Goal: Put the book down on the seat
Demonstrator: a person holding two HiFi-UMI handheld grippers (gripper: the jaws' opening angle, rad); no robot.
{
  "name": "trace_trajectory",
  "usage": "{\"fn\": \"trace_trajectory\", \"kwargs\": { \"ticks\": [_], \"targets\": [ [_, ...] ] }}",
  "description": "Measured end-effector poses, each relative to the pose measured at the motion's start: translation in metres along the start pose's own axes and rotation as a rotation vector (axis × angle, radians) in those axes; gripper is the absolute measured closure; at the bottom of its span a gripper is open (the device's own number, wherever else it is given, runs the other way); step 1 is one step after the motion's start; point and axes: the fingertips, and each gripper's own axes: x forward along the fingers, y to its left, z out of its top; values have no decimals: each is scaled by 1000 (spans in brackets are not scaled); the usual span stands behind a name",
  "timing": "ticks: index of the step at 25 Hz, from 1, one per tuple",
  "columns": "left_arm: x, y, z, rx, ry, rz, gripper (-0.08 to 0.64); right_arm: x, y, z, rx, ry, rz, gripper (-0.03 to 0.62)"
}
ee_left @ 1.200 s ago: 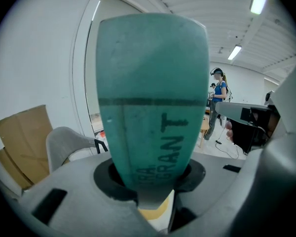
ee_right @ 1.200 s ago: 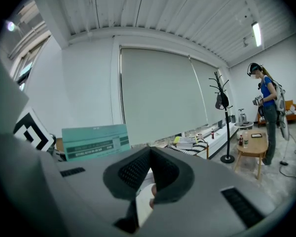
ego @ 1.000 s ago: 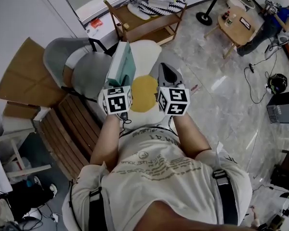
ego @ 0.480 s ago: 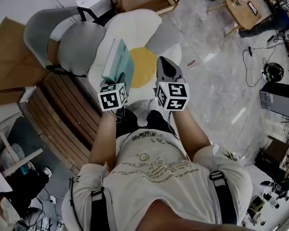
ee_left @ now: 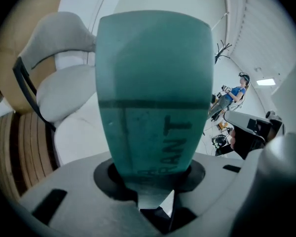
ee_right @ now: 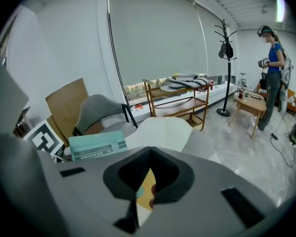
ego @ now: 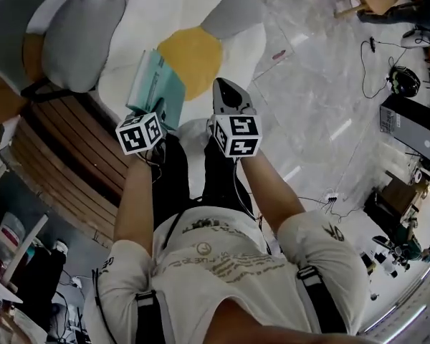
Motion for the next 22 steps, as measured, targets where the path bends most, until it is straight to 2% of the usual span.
{"fn": "trace_trajectory", "kwargs": {
  "ticks": [3,6,12,15,19,22],
  "targets": [
    [38,17,-20,-83,14,-94,399,23,3,-41,2,53,8,566],
    [75,36,-36,-210,19,-178,399,41,7,-75,3,90,22,566],
    [124,76,-52,-573,-39,-345,397,73,4,-129,57,152,24,566],
    [144,94,-55,-643,-89,-373,397,91,-2,-141,69,158,34,566],
    [154,124,-70,-696,-126,-353,397,104,11,-161,80,185,70,566],
    [164,139,-79,-772,-156,-343,397,109,17,-180,64,210,88,566]
  ]
}}
